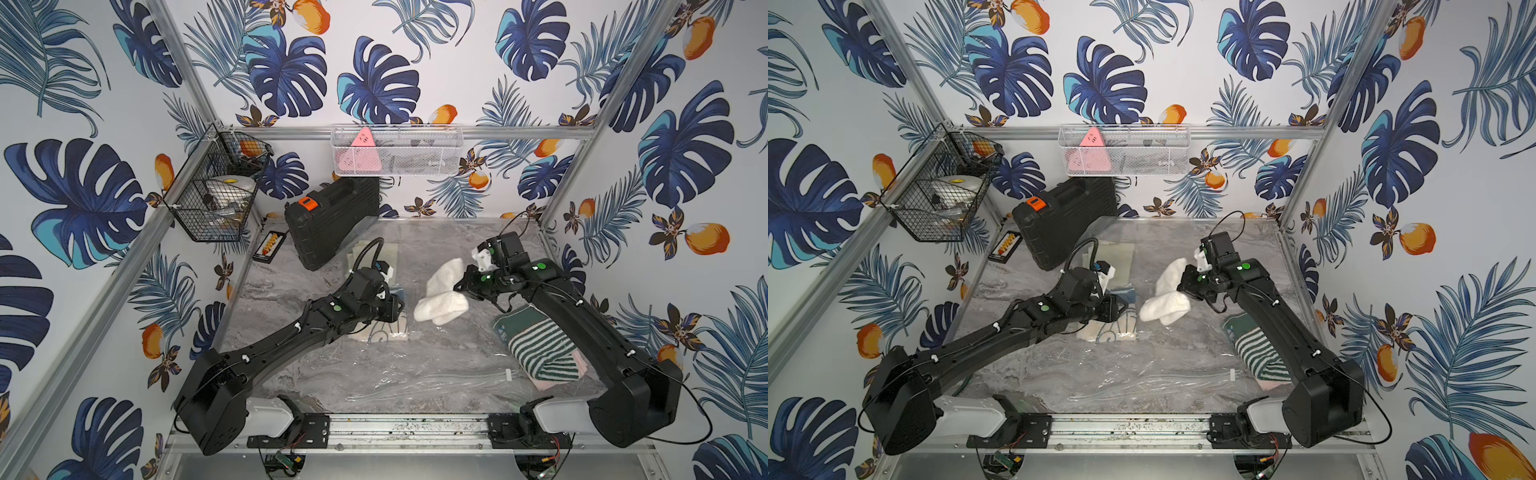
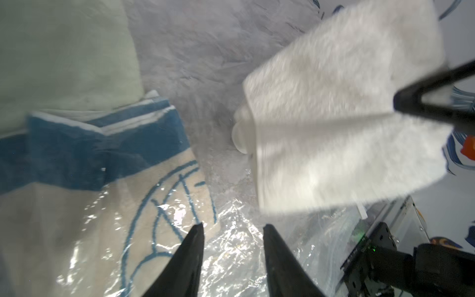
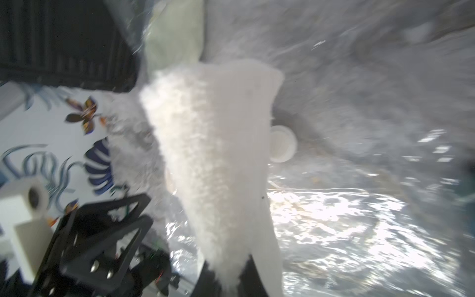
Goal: Place the folded towel into the vacuum bag
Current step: Place the towel in the vacuum bag, then pick up the towel from the center of the board.
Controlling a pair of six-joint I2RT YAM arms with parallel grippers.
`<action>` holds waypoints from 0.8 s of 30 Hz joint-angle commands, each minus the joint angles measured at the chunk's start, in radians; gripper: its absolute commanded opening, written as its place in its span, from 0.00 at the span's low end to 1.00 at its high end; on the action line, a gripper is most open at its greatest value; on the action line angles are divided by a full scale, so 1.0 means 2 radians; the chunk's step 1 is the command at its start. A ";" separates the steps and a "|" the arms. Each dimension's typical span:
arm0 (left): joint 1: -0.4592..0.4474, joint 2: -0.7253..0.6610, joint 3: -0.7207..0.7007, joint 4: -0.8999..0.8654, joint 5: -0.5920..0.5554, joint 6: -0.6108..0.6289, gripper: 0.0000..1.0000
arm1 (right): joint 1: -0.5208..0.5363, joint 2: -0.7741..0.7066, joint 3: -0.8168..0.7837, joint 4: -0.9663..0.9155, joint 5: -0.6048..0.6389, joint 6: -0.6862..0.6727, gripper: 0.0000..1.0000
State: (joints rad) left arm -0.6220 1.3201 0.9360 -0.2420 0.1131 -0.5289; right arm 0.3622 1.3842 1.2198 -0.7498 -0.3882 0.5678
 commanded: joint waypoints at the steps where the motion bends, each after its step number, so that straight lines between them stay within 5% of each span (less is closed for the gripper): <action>1: 0.013 -0.012 -0.005 -0.017 -0.022 -0.007 0.44 | 0.003 0.025 -0.038 0.061 -0.115 0.003 0.02; 5: 0.014 0.003 -0.005 -0.009 0.007 -0.011 0.44 | 0.002 0.106 -0.065 0.021 -0.051 -0.037 0.13; 8: 0.007 0.030 -0.001 0.001 0.050 -0.021 0.44 | 0.002 0.130 -0.086 0.041 0.000 -0.026 0.47; 11: -0.021 0.057 0.021 -0.018 0.057 -0.004 0.44 | 0.002 0.111 -0.101 0.051 0.015 -0.016 0.61; 15: -0.060 0.082 0.038 -0.020 0.055 0.003 0.44 | -0.017 0.073 -0.126 0.026 0.059 -0.012 0.64; 24: -0.096 0.174 0.056 0.070 0.051 -0.019 0.37 | -0.020 0.045 -0.236 0.188 -0.013 0.080 0.62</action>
State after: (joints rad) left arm -0.8131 1.6405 1.0302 -0.1822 0.2371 -0.5514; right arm 0.3145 1.4738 0.7876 -0.5400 -0.3660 0.6327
